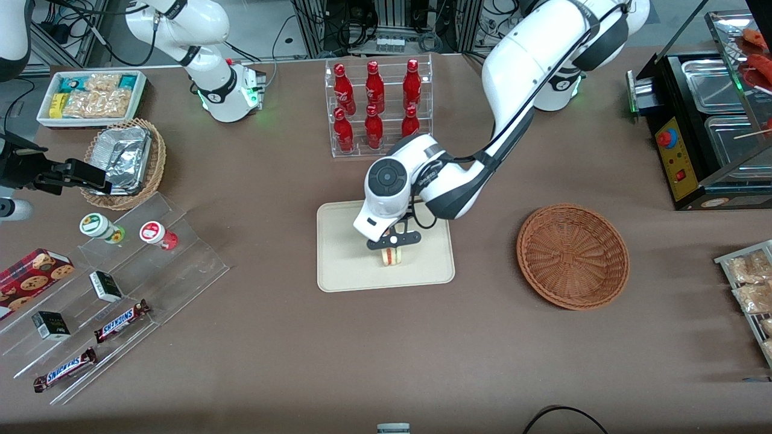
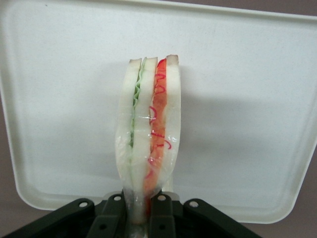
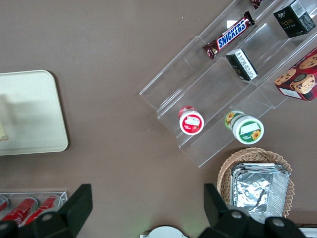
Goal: Place sandwich from basket to tray
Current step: 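Lower the sandwich onto the tray and open the left gripper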
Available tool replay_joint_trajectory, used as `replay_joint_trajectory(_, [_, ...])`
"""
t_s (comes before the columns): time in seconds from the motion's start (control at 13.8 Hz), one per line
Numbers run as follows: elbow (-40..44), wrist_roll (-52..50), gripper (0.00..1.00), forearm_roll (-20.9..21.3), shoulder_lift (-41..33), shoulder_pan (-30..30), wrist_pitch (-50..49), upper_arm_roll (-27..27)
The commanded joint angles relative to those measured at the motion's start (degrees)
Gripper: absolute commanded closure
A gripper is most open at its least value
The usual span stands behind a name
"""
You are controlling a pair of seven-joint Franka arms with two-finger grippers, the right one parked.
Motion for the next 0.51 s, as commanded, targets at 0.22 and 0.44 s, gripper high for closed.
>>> replay_joint_trajectory(0.22, [3.3, -1.6, 1.0, 1.31, 2.66, -1.1, -1.49, 0.45])
replay_joint_trajectory(0.44, [3.3, -1.69, 0.26, 1.31, 3.45, -1.1, -1.14, 0.45])
